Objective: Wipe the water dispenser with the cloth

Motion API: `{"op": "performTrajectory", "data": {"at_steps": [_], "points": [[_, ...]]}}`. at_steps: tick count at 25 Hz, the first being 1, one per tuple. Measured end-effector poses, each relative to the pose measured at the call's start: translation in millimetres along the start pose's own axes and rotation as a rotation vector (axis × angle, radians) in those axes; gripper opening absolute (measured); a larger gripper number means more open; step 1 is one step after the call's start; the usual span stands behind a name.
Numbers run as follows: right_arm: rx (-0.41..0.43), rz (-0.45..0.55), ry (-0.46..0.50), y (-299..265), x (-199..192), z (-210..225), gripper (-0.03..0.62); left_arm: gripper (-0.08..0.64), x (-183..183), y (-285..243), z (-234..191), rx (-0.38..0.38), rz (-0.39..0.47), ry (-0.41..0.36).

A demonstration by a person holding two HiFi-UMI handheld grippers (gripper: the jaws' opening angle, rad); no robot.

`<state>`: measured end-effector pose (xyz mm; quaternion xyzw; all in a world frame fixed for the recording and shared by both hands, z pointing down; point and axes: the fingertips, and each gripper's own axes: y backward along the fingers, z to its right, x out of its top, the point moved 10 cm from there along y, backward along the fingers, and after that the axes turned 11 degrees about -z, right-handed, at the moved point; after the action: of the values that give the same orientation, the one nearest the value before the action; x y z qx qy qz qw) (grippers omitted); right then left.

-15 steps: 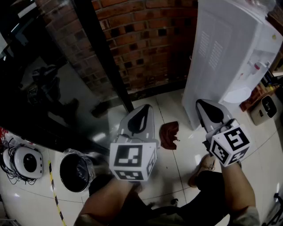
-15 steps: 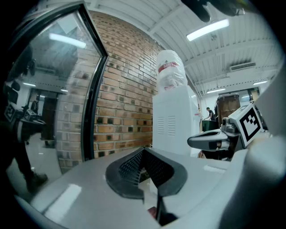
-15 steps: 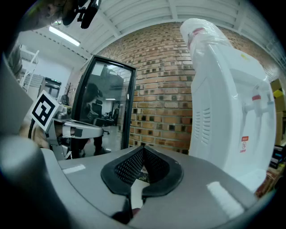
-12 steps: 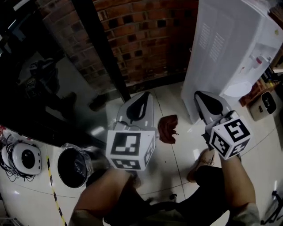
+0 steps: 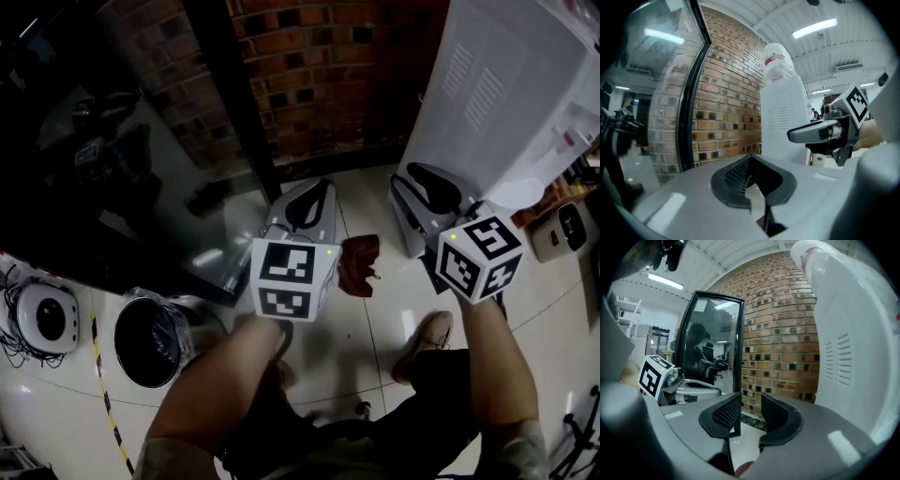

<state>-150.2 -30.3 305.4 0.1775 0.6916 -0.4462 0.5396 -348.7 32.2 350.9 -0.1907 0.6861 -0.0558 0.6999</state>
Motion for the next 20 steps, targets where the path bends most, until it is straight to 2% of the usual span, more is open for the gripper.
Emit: {"op": "performTrajectory", "data": {"at_steps": [4,8,13,15,18,20], "points": [[0.049,-0.012,0.010,-26,3,1,0.170,0.000,-9,-1,-15,0.029,0.001,0.050],[0.092,-0.062,0.027,-55,-4,8,0.197,0.000,-11,0,-32,0.090,-0.006,0.073],[0.132,-0.138,0.058,-96,-34,23,0.225,0.014,-22,-5,-42,0.161,-0.015,0.089],[0.151,-0.183,0.062,-114,-53,29,0.238,0.014,-32,-14,-38,0.176,-0.049,0.069],[0.197,-0.283,0.072,-145,-87,35,0.270,0.000,-45,-31,-32,0.179,-0.130,-0.015],[0.228,-0.346,0.089,-166,-110,33,0.296,0.000,-49,-39,-34,0.173,-0.169,-0.030]]}}
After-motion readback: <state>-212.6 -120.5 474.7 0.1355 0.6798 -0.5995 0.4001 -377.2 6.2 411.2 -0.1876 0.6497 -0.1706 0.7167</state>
